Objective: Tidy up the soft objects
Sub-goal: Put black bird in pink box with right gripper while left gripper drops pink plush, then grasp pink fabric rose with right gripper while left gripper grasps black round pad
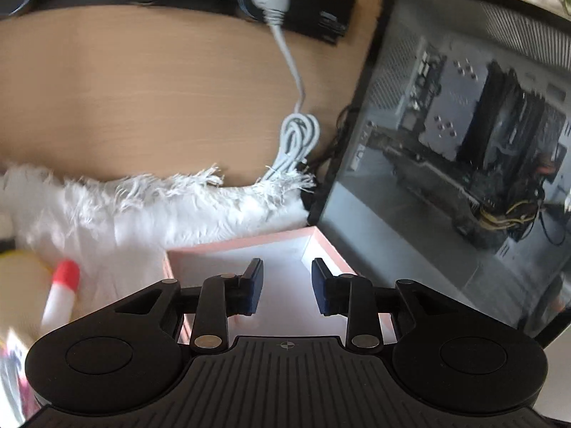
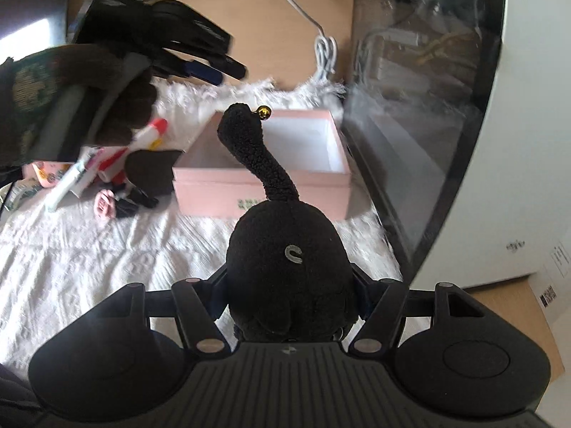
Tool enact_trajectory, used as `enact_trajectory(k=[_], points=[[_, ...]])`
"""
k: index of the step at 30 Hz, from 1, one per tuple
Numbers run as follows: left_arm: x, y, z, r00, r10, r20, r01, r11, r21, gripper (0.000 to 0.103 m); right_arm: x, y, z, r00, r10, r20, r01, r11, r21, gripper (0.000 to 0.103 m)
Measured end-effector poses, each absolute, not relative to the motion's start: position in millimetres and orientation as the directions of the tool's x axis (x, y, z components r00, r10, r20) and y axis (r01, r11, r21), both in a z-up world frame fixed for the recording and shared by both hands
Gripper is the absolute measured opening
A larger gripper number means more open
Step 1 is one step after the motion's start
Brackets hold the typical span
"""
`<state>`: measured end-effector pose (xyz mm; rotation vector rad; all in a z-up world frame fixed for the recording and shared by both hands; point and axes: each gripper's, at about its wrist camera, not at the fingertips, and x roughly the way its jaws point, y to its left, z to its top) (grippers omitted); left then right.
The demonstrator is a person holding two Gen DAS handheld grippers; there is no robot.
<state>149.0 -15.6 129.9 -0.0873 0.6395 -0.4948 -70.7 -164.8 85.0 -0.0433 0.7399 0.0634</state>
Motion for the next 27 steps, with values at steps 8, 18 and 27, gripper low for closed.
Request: enact_trajectory(k=[8, 18, 27], points=[[94.2, 36.2, 107.8, 0.706, -0.46, -0.539, 0.32, 0.885, -0.337, 0.033, -36.9, -162.4, 124.1, 0.8, 0.097, -0.592, -0.152, 0.987, -0.043, 0.066], [16.4, 99.6, 68.0, 0.681, -0.3, -0.667, 0.129, 0.947, -0.294, 0.033, 96.1, -134.7, 172.9, 0.878, 0.071, -0.474, -0.156, 0.977, -0.142, 0.09], [-13.5, 146.9, 48.4, 0.669, -0.18, -0.721, -0.027, 0.964, -0.266, 0.033, 58.5, -55.6, 87.5, 0.707, 0.338, -0.621, -0.479, 0.875, -0.068, 0.09]])
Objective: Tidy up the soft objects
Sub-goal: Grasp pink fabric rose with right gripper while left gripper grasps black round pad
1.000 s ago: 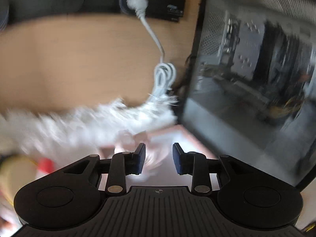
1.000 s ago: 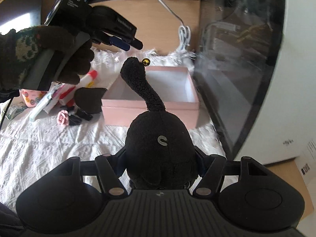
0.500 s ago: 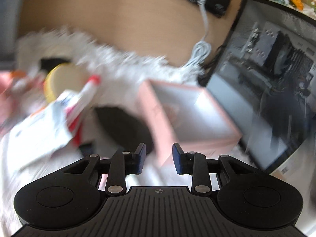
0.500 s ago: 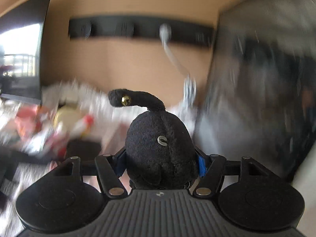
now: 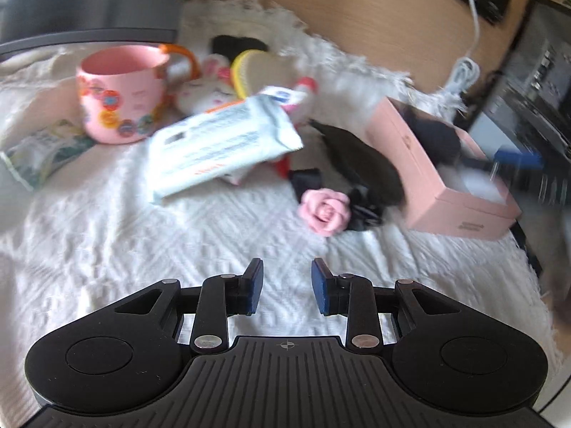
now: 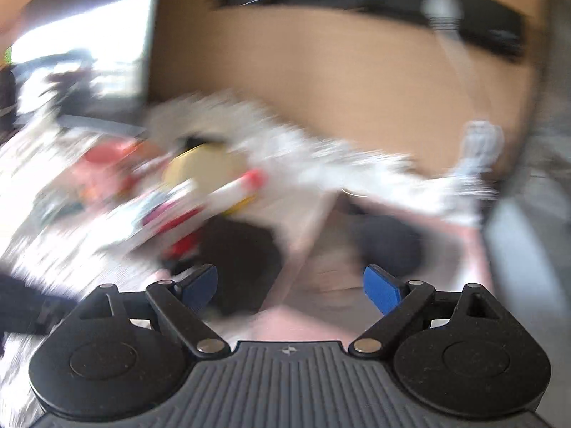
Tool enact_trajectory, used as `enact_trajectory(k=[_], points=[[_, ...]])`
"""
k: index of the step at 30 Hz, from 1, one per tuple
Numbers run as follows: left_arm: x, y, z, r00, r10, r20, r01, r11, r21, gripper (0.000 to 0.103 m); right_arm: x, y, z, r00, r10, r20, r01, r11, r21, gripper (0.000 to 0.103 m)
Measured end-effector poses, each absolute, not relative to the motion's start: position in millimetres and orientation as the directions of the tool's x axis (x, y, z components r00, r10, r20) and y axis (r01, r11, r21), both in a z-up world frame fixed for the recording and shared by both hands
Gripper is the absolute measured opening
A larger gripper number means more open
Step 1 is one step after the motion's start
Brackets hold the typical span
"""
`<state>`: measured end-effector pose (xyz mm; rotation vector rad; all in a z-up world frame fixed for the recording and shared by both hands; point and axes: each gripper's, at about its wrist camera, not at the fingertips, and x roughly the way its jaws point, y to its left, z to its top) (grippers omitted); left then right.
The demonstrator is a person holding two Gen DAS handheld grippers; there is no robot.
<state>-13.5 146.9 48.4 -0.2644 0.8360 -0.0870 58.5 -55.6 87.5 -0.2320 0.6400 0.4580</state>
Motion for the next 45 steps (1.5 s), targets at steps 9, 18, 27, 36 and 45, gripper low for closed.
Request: enact_trajectory(k=[9, 18, 27, 36, 45], points=[[-39.4, 170.7, 54.8, 0.682, -0.119, -0.721, -0.103, 0.961, -0.255, 0.033, 46.5, 43.6, 46.2, 0.591, 0.458, -0.664, -0.69, 0.714, -0.121, 0.068], [-57.6, 189.9, 54.6, 0.68, -0.075, -0.729, -0.166, 0.953, -0.252, 0.033, 62.9, 51.6, 32.8, 0.543, 0.426, -0.724, -0.662, 0.747, -0.058, 0.031], [-31.3, 174.3, 58.0, 0.736, 0.017, -0.677, -0.045, 0.999, -0.023, 0.033, 27.8, -14.0, 58.1, 0.562, 0.405, -0.721, -0.561, 0.827, 0.027, 0.031], [16.9, 155.6, 66.2, 0.747, -0.102, -0.657, 0.132, 0.991, -0.004, 0.033, 4.1, -61.1, 50.1, 0.607, 0.272, -0.747, -0.4, 0.916, 0.008, 0.031], [85.8, 126.5, 58.0, 0.704, -0.315, -0.637, 0.03, 0.909, -0.416, 0.032, -6.4, -93.6, 46.5, 0.623, 0.201, -0.756, -0.293, 0.956, 0.012, 0.031]])
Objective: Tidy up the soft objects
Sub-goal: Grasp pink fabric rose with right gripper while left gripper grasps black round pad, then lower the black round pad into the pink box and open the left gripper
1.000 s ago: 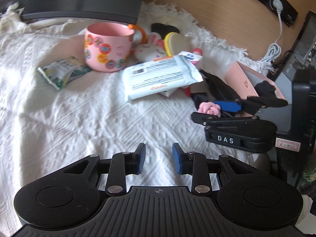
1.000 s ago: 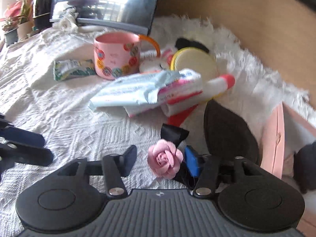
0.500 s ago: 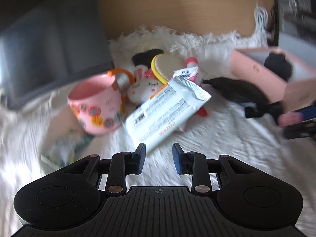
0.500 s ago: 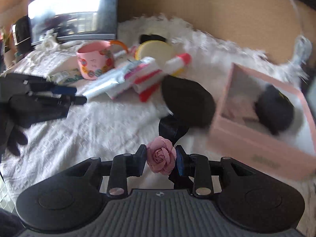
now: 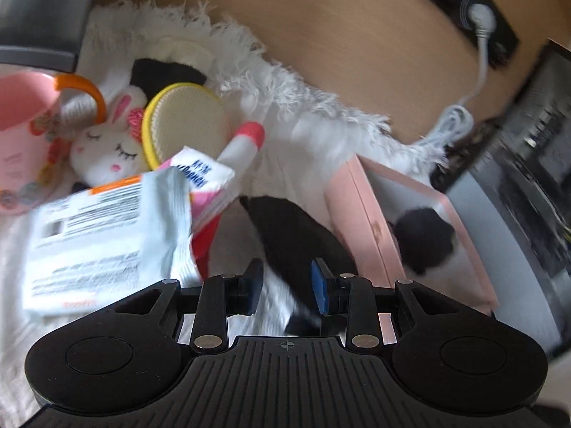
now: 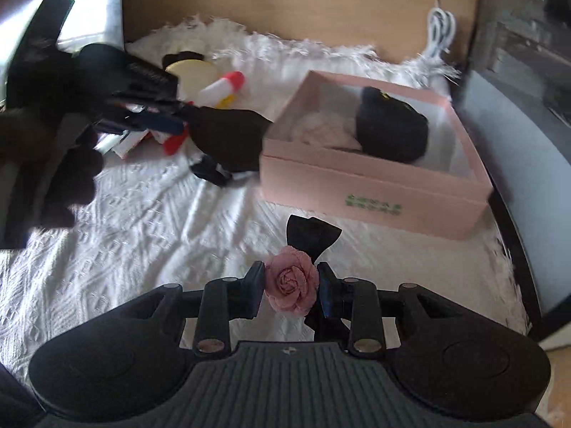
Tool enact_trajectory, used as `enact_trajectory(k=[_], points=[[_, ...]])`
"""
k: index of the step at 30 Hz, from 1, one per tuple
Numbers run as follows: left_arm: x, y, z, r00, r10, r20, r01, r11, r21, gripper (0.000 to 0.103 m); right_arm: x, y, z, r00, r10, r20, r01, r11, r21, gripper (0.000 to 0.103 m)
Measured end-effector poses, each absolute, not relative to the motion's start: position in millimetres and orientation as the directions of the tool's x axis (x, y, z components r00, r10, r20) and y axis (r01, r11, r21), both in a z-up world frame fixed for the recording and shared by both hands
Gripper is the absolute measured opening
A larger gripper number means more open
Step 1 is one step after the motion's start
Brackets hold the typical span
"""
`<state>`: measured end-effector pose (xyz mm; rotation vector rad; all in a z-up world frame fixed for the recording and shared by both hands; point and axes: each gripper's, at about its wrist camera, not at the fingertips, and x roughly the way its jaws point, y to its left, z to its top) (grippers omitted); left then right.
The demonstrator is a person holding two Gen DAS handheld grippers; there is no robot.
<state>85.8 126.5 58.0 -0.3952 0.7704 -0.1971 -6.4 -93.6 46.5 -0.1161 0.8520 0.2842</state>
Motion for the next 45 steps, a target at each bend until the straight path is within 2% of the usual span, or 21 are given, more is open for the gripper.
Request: enact_trajectory(k=[2, 4, 9, 12, 17, 21, 25, 27, 29, 38, 45], points=[[102.9, 120.2, 53.2, 0.697, -0.3, -0.651, -0.004, 0.907, -0.422, 0.032, -6.6, -96.6, 43.1, 0.618, 0.194, -0.762, -0.28, 0.96, 0.017, 0.031], [117.8, 113.0, 49.3, 0.685, -0.281, -0.672, -0.019, 0.915, -0.403, 0.037, -6.0, -98.3, 40.2, 0.611, 0.199, -0.766, -0.276, 0.961, 0.03, 0.031], [146.2, 93.7, 39.7, 0.669, -0.247, -0.7, -0.003, 0.942, -0.335, 0.036, -4.3, -98.3, 36.0, 0.612, 0.216, -0.761, -0.283, 0.958, 0.044, 0.034], [158.1, 88.4, 32.2, 0.621, -0.253, -0.742, -0.004, 0.946, -0.325, 0.037, -2.4, -99.1, 32.7, 0.604, 0.222, -0.766, -0.281, 0.958, 0.056, 0.043], [160.2, 98.9, 27.0, 0.605, -0.309, -0.734, -0.03, 0.912, -0.409, 0.036, 1.9, -100.8, 29.0, 0.603, 0.216, -0.768, -0.267, 0.962, 0.061, 0.044], [153.9, 97.8, 25.7, 0.622, -0.307, -0.72, -0.019, 0.914, -0.405, 0.037, 8.2, -95.9, 27.2, 0.609, 0.213, -0.764, -0.288, 0.957, 0.037, 0.044], [151.7, 97.0, 25.1, 0.639, -0.296, -0.71, -0.022, 0.915, -0.402, 0.028, 12.6, -92.6, 25.7, 0.611, 0.223, -0.759, -0.311, 0.95, 0.029, 0.044], [150.9, 101.8, 25.1, 0.644, -0.307, -0.701, -0.034, 0.903, -0.427, 0.023, 13.8, -91.9, 26.0, 0.609, 0.232, -0.758, -0.324, 0.946, 0.029, 0.041], [145.8, 106.0, 27.4, 0.656, -0.313, -0.686, -0.021, 0.902, -0.432, 0.022, 14.6, -90.2, 26.8, 0.604, 0.239, -0.761, -0.339, 0.94, 0.026, 0.027], [83.5, 116.9, 52.5, 0.692, -0.347, -0.633, 0.058, 0.901, -0.431, 0.021, 8.5, -88.0, 47.0, 0.6, 0.284, -0.748, -0.402, 0.915, 0.025, 0.025], [19.8, 119.8, 68.7, 0.657, -0.396, -0.641, 0.118, 0.895, -0.431, 0.021, -13.5, -98.4, 72.9, 0.617, 0.283, -0.734, -0.405, 0.914, 0.013, 0.025]])
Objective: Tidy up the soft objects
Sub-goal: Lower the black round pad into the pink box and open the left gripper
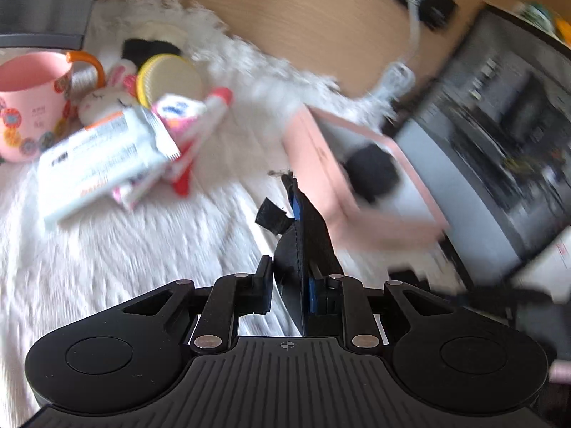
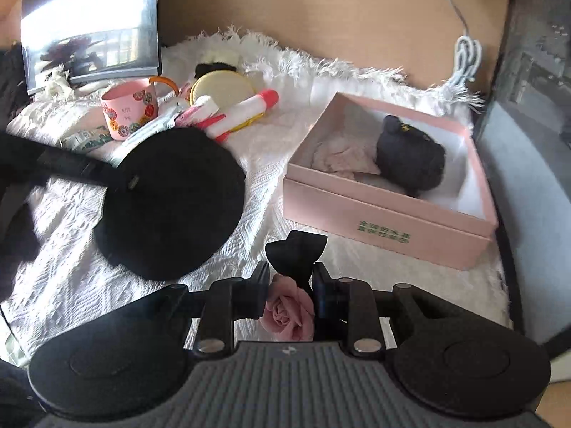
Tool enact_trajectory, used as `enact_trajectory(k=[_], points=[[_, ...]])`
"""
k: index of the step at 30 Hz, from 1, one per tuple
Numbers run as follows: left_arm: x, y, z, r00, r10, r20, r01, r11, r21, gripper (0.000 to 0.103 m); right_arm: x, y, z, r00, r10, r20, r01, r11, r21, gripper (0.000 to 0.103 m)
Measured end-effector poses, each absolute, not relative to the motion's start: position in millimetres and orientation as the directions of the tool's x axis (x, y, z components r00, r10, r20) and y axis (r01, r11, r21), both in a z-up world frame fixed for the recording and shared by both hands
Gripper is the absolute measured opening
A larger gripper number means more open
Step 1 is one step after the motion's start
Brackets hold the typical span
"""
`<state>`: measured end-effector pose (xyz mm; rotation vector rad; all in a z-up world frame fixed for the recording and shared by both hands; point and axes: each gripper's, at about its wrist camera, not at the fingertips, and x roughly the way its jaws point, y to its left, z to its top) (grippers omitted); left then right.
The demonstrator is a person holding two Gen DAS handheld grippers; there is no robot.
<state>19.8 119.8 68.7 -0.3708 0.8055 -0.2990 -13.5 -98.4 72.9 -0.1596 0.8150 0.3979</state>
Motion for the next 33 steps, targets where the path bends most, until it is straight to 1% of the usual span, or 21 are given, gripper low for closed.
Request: enact_trajectory(k=[6, 9, 12, 15, 18, 21, 23, 24, 25, 28, 29, 31, 33], points=[[-29.5, 102.4, 72.4, 0.579, -0.475, -0.662, 0.204, 0.871, -0.446, 0.021, -42.4, -124.9, 80.9, 0.655, 0.254, -0.712, -0.351, 0.936, 0.011, 0.025], [-44.1, 88.1, 73.2, 0.567, -0.509, -0.648, 0.256, 0.856, -0.449, 0.021, -52.3, -136.3, 78.3, 0.683, 0.22, -0.696, -0.324, 0.946, -0.019, 0.025], [-48.6, 73.5, 80.2, 0.571, -0.532, -0.625, 0.306, 0.844, -0.44, 0.021, -56.8, -149.3, 77.3, 0.714, 0.217, -0.666, -0.3, 0.954, -0.011, 0.025], [-40.8, 59.5, 95.0, 0.601, -0.549, -0.58, 0.341, 0.833, -0.436, 0.021, -61.6, -160.4, 75.1, 0.743, 0.214, -0.634, -0.278, 0.96, -0.002, 0.025], [-17.5, 45.8, 117.3, 0.647, -0.556, -0.522, 0.369, 0.827, -0.423, 0.021, -62.9, -167.6, 71.6, 0.749, 0.211, -0.627, -0.258, 0.966, 0.017, 0.025], [21.8, 27.4, 141.8, 0.705, -0.539, -0.461, 0.396, 0.838, -0.375, 0.023, -67.1, -169.6, 72.8, 0.765, 0.202, -0.612, -0.257, 0.966, -0.001, 0.025], [57.7, 14.7, 151.9, 0.734, -0.521, -0.436, 0.372, 0.845, -0.384, 0.023, -67.6, -170.9, 74.3, 0.775, 0.196, -0.601, -0.248, 0.969, -0.003, 0.025], [76.3, 9.4, 153.5, 0.733, -0.514, -0.446, 0.355, 0.848, -0.394, 0.023, -67.2, -170.8, 74.9, 0.778, 0.189, -0.599, -0.239, 0.971, -0.005, 0.025], [96.3, 2.7, 151.5, 0.725, -0.495, -0.478, 0.335, 0.861, -0.383, 0.023, -66.9, -171.5, 75.2, 0.782, 0.183, -0.595, -0.233, 0.973, -0.007, 0.025], [134.9, -10.3, 134.1, 0.717, -0.415, -0.56, 0.273, 0.907, -0.322, 0.023, -66.5, -171.7, 78.3, 0.797, 0.153, -0.584, -0.204, 0.979, -0.022, 0.025], [140.9, -11.6, 128.7, 0.719, -0.391, -0.575, 0.252, 0.917, -0.308, 0.023, -65.8, -172.8, 80.9, 0.803, 0.149, -0.577, -0.201, 0.979, -0.027, 0.025], [141.6, -5.9, 121.5, 0.74, -0.357, -0.57, 0.216, 0.929, -0.3, 0.023, -61.5, -174.6, 89.1, 0.816, 0.15, -0.559, -0.201, 0.979, -0.03, 0.025], [136.8, 3.3, 117.3, 0.756, -0.345, -0.557, 0.188, 0.929, -0.32, 0.023, -49.8, -176.7, 100.8, 0.823, 0.167, -0.542, -0.209, 0.978, -0.017, 0.025]])
